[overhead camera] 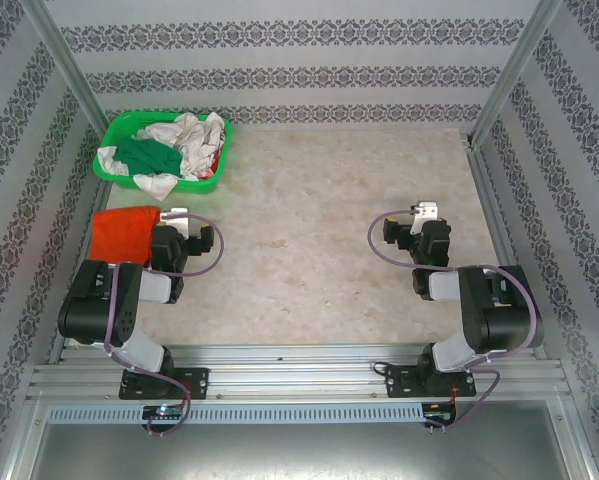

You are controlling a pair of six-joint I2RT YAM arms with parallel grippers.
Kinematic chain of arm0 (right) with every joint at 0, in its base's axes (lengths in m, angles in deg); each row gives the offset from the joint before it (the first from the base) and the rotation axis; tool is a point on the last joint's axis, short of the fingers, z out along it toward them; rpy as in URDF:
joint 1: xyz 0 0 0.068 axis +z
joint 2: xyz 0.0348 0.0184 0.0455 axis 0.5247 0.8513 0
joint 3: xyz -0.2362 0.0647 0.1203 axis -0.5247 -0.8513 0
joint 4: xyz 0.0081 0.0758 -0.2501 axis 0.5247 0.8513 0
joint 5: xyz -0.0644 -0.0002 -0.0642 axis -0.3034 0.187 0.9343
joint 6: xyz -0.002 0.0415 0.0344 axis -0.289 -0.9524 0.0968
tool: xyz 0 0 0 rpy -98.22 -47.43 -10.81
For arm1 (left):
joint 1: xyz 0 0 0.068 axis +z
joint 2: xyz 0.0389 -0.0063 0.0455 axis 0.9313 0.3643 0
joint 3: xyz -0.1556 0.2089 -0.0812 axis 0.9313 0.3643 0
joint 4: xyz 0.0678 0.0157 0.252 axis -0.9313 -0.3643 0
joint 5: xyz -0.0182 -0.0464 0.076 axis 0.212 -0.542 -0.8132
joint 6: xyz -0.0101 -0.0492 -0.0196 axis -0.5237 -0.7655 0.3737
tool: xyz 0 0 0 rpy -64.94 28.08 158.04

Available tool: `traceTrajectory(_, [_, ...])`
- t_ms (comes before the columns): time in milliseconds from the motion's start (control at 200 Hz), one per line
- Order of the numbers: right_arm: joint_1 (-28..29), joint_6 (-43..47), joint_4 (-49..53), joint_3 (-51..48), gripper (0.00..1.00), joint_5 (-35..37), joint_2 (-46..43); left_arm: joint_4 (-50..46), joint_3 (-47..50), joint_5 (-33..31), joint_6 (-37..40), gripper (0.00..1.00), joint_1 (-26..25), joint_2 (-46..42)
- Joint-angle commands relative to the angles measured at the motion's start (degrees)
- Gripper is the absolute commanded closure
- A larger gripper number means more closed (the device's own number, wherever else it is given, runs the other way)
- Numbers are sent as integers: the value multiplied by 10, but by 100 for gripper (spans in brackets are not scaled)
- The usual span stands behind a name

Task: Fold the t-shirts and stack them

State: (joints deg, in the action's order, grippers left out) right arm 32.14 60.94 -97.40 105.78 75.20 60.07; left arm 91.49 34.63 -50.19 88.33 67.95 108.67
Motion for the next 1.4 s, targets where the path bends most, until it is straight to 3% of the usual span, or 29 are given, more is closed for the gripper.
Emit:
traceTrajectory(0, [-3,-1,-6,10,2,-11,-5,4,-7,7,11,0,0,-1])
traceTrajectory(684, [-3,-1,-6,10,2,-11,-5,5,-7,8,11,0,0,-1])
traceTrajectory(834, [-3,-2,-6,10,2,-12,-6,17,-2,-58,-13,0,1,0])
traceTrajectory(984, [-4,-2,-14,4,2,-12,-10,33,8,-62,-13,0,0,-5])
traceTrajectory(1159, [1,5,40,5,2,-7,-75,-4,25,-73,-10,0,-4,-83])
traceTrajectory(1399, [54,39,181,40,2,7,-200,-173,-29,-103,-1,0,-30,-220])
